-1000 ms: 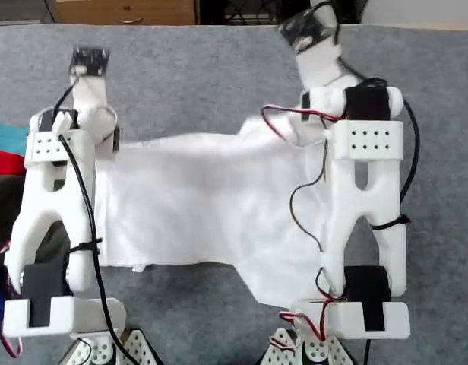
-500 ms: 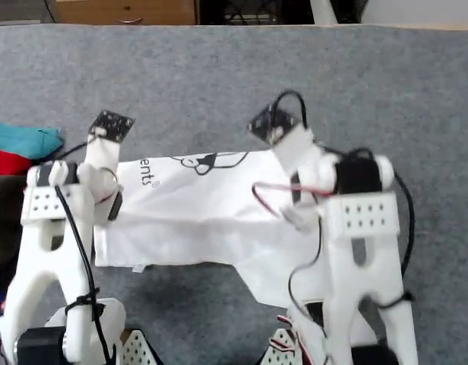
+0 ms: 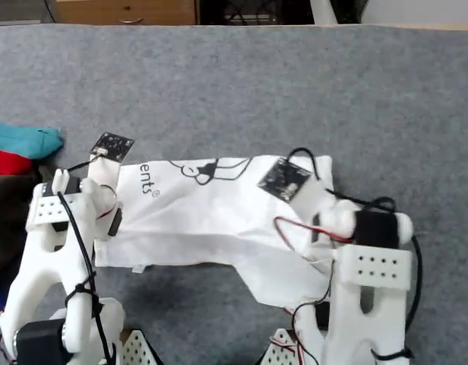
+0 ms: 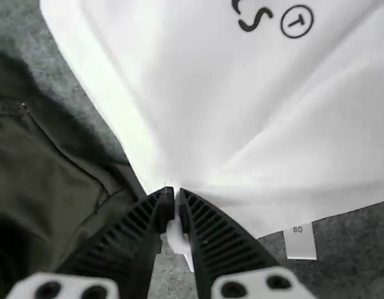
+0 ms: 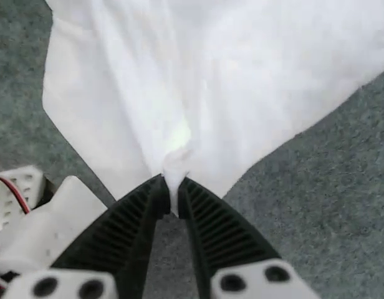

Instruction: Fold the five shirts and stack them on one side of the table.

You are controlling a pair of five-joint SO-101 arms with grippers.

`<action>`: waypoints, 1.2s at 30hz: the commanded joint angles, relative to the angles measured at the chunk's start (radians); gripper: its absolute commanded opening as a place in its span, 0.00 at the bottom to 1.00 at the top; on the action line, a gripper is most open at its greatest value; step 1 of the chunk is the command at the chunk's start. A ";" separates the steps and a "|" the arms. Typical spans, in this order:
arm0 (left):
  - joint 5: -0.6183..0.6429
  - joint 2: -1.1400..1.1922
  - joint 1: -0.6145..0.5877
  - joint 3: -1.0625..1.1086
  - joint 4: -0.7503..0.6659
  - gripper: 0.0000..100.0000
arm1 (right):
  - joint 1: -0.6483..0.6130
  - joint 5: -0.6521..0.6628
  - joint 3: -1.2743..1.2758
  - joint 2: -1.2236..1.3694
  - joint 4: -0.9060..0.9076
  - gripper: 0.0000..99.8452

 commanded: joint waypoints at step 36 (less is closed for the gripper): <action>-0.089 -0.002 -0.222 -0.458 0.322 0.05 | 0.161 0.003 -0.027 0.010 -0.209 0.01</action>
